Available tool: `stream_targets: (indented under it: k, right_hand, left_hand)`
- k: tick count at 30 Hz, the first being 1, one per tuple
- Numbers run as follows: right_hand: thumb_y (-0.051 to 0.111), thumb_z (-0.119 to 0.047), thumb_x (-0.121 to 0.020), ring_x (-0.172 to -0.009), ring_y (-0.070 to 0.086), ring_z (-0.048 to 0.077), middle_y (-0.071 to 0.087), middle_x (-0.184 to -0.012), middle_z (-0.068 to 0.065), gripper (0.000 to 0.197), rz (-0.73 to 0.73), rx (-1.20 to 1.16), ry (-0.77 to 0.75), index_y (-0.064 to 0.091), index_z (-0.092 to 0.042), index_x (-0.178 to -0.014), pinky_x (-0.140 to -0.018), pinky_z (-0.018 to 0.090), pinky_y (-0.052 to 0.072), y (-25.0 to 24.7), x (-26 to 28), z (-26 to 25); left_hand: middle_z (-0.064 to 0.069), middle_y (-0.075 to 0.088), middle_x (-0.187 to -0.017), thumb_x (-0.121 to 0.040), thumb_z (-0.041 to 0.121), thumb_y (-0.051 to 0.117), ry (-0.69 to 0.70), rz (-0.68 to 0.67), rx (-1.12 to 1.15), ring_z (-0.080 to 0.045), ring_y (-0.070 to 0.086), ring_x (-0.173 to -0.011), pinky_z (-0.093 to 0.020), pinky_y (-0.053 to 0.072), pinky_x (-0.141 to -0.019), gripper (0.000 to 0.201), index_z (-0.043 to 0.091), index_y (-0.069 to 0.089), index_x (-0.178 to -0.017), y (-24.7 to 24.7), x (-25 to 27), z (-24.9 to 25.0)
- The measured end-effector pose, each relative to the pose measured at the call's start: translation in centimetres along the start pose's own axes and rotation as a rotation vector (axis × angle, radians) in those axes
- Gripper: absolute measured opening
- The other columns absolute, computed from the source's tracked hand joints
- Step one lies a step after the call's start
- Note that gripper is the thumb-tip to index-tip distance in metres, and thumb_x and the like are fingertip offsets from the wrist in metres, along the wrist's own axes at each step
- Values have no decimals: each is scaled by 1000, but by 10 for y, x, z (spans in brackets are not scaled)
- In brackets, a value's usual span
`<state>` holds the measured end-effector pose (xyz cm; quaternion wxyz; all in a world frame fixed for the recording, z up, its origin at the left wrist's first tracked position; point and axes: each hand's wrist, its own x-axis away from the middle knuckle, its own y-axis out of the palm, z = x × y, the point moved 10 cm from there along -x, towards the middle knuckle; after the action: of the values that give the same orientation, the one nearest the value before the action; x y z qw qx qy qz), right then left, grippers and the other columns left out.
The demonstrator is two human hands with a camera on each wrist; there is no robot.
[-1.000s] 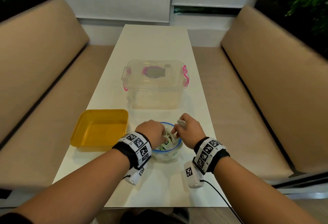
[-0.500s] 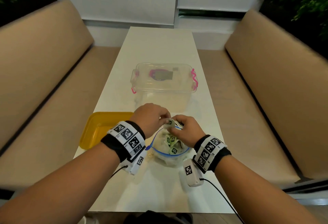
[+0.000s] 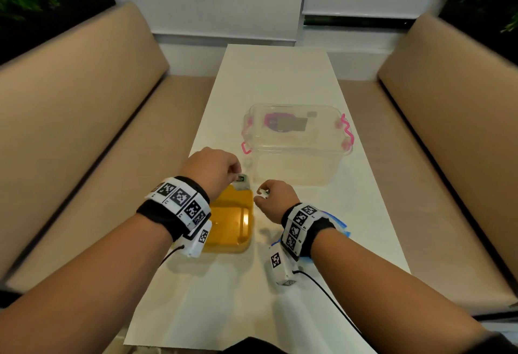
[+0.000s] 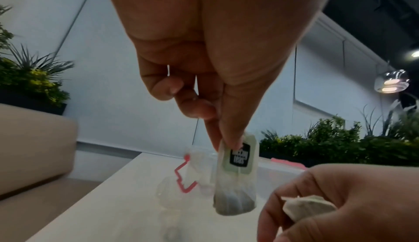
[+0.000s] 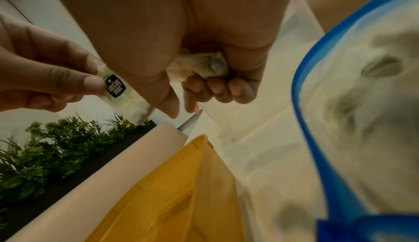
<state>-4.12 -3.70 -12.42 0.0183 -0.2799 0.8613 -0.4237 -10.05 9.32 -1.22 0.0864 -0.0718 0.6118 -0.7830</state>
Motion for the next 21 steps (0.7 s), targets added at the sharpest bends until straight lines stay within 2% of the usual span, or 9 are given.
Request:
stream_targets:
  k: [2,5,11,17,21]
  right_hand:
    - [60,-35,-88,-111,61,26,65,-122,8,44,-66,117,59,61,-10,-124,-90,33,50,17,-8,0]
    - [60,-33,-87,-94,66,27,70,-105,11,34,-119,189,103,68,-7,-107,-83,37,57,31,-11,3]
    - [59,-30,-87,-82,65,26,66,-83,8,23,-162,234,121,67,-9,-87,-70,32,52,41,-3,11]
    - [56,-31,-88,-75,61,25,59,-72,4,25,-168,256,94,56,-15,-68,-65,32,49,44,7,16]
    - [55,-30,-88,-79,62,26,61,-76,5,22,-166,256,81,58,-14,-73,-68,33,50,42,10,14]
  left_hand:
    - [8,71,-95,-90,30,66,-27,-58,-6,-16,62,-87,-30,51,-77,5,31,71,-91,14,-5,-15]
    - [9,70,-95,-88,29,67,-52,-147,-25,-15,61,-85,-28,49,-74,5,32,71,-88,40,-12,-28]
    - [6,71,-94,-86,27,66,-101,-241,-71,-18,64,-84,-30,53,-76,11,33,69,-77,86,-23,-36]
    - [2,71,-96,-88,22,61,-118,-255,-134,-22,65,-84,-30,52,-71,16,29,76,-89,110,-28,-29]
    - [0,71,-92,-89,23,60,-110,-223,-207,-24,66,-80,-29,51,-67,15,26,75,-91,111,-32,-22]
